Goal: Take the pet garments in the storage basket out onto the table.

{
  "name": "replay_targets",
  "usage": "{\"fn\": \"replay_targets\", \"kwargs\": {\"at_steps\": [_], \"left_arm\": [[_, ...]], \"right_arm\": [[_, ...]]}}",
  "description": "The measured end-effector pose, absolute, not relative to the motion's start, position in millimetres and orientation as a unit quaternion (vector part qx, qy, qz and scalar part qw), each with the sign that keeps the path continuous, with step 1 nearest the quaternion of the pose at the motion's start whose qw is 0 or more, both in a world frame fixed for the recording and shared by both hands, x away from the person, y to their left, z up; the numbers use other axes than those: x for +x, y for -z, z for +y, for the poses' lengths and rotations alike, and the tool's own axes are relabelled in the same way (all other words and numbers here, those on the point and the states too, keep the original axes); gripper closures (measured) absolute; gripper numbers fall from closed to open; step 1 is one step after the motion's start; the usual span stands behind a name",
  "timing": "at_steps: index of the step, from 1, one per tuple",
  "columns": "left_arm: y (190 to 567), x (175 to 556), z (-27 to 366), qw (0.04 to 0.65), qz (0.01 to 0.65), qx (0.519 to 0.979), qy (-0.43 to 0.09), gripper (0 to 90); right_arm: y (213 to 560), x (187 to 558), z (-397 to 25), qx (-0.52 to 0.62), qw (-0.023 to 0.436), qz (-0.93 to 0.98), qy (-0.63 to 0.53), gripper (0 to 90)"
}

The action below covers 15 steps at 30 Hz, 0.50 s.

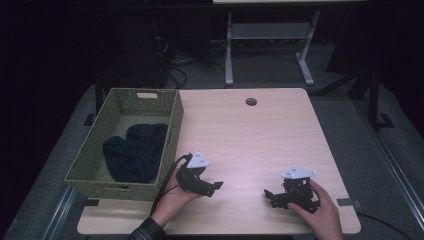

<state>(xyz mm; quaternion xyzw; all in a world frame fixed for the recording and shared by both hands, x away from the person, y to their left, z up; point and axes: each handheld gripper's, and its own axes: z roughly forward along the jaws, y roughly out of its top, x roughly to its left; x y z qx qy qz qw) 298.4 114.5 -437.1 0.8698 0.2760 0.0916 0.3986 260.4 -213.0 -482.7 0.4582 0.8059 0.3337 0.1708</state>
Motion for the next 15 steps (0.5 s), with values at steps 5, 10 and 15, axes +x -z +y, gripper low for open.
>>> {"fn": "replay_targets", "kwargs": {"at_steps": [5, 10, 15], "left_arm": [[432, 299, 114, 0.402, 0.274, 0.869, -0.091, 14.0], [427, 300, 113, 0.411, 0.28, 0.863, -0.09, 14.0], [421, 302, 115, 0.417, 0.279, 0.86, -0.088, 14.0]], "right_arm": [[483, 260, -213, 0.458, 0.171, 0.806, -0.334, 0.0], [483, 260, -213, 0.458, 0.171, 0.806, -0.334, 0.0], [483, 260, -213, 0.458, 0.171, 0.806, -0.334, 0.0]]}}
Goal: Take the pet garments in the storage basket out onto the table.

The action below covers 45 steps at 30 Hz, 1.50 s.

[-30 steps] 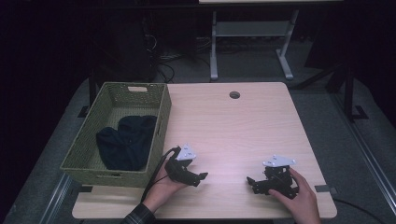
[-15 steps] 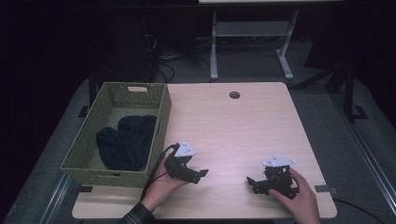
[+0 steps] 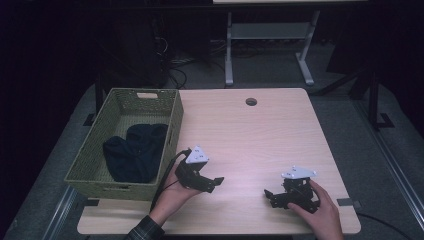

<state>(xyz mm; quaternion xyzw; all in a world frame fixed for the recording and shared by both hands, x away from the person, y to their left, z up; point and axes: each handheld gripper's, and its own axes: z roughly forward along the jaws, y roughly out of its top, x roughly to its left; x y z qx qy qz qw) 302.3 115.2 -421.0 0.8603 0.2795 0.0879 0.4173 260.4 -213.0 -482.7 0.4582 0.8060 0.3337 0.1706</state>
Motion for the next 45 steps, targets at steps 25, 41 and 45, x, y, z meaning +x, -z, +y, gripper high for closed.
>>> {"fn": "replay_targets", "kwargs": {"at_steps": [25, 41, 45], "left_arm": [[393, 313, 123, 0.438, 0.278, 0.85, -0.094, 15.6], [374, 319, 126, 0.448, 0.269, 0.846, -0.104, 15.6], [368, 321, 128, 0.45, 0.267, 0.846, -0.105, 15.4]], "right_arm": [[483, 261, -213, 0.457, 0.172, 0.806, -0.334, 0.0], [483, 260, -213, 0.458, 0.171, 0.806, -0.334, 0.0], [483, 260, -213, 0.458, 0.171, 0.806, -0.334, 0.0]]}}
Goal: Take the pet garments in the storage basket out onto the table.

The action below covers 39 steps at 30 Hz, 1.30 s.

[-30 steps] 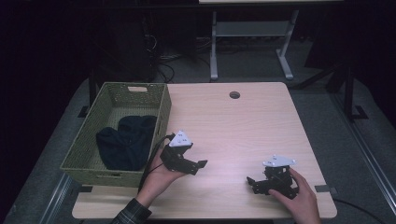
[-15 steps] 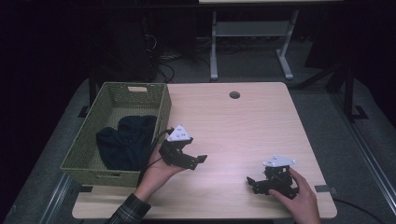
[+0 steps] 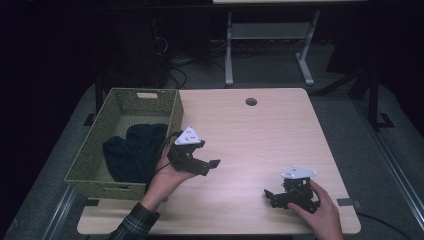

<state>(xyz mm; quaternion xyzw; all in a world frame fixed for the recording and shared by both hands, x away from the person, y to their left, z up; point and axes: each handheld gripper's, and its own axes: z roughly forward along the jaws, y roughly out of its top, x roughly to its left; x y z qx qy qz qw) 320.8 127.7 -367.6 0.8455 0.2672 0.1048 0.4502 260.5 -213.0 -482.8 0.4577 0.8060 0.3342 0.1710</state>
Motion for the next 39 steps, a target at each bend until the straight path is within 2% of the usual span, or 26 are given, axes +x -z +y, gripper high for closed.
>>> {"fn": "replay_targets", "kwargs": {"at_steps": [21, 39], "left_arm": [[347, 331, 133, 0.452, 0.258, 0.848, -0.1, 13.5], [338, 337, 169, 0.454, 0.285, 0.835, -0.12, 13.9]], "right_arm": [[483, 260, -213, 0.458, 0.171, 0.806, -0.334, 0.0], [483, 260, -213, 0.458, 0.171, 0.806, -0.334, 0.0]]}}
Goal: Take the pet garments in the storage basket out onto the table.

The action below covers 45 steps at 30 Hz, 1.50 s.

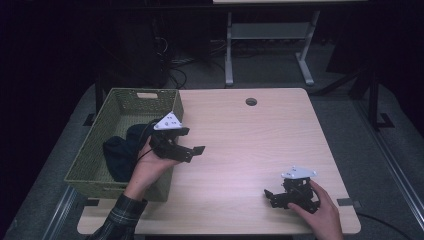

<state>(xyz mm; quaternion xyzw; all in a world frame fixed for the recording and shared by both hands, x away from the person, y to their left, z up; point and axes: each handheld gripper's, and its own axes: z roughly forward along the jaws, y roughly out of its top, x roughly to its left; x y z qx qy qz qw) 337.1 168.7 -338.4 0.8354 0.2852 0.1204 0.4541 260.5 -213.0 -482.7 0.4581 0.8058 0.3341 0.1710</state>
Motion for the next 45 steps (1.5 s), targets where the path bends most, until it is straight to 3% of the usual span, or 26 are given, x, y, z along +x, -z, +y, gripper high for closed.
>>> {"fn": "replay_targets", "kwargs": {"at_steps": [45], "left_arm": [[337, 355, 264, 0.417, 0.363, 0.815, -0.172, 14.4]], "right_arm": [[483, 261, -213, 0.457, 0.172, 0.806, -0.334, 0.0]]}}
